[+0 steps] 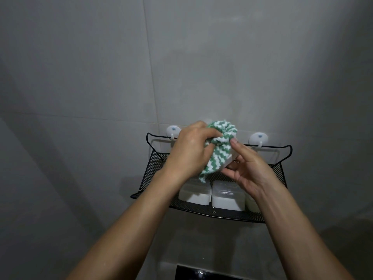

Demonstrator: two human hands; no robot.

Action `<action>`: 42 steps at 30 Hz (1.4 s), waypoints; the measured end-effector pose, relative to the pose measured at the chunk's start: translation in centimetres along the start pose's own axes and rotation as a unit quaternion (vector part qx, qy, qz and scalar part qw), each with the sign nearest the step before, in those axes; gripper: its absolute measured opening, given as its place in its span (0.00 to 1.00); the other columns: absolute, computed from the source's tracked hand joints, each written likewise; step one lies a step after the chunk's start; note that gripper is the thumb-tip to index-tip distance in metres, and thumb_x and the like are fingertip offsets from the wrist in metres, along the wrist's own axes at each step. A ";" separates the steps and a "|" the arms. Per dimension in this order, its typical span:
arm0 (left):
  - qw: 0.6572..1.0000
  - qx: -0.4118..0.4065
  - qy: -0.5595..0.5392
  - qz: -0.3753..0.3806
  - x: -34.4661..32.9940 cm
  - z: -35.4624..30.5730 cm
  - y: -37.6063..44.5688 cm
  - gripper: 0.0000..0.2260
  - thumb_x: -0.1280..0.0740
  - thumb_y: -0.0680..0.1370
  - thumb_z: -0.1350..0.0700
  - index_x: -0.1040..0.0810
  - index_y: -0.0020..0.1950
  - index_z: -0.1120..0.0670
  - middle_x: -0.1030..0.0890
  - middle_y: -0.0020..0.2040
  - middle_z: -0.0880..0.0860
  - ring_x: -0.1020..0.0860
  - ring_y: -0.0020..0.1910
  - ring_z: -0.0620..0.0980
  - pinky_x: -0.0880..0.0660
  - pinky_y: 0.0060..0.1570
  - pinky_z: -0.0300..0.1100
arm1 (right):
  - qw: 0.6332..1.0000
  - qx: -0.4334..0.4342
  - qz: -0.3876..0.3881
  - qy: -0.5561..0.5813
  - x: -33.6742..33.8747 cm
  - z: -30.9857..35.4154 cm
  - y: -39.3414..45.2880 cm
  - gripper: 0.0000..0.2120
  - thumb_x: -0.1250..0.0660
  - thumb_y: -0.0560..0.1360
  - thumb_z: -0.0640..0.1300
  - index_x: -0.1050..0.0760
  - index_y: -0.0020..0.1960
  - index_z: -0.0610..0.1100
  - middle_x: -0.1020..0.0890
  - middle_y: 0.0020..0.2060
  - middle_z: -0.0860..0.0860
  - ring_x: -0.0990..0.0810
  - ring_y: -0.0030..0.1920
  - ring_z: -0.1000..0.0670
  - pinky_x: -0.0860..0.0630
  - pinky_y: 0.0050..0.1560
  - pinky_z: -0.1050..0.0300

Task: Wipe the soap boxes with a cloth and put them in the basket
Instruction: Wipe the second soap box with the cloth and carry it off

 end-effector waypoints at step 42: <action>0.971 0.146 0.135 0.130 -2.2 10.9 -4.2 0.13 0.34 0.73 0.66 0.17 0.50 0.51 0.17 0.52 0.53 0.21 0.54 0.55 0.24 0.53 0.51 | 0.995 -0.045 -0.066 0.057 0.4 0.6 -3.1 0.28 0.28 0.68 0.38 0.28 0.66 0.35 0.14 0.50 0.39 0.13 0.46 0.40 0.16 0.44 0.42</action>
Point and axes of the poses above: each hand's wrist, its own y-axis towards the middle knuckle, its own x-axis out of the back of the hand, z = x × y, the point moved 9 cm from there along y, towards the middle knuckle
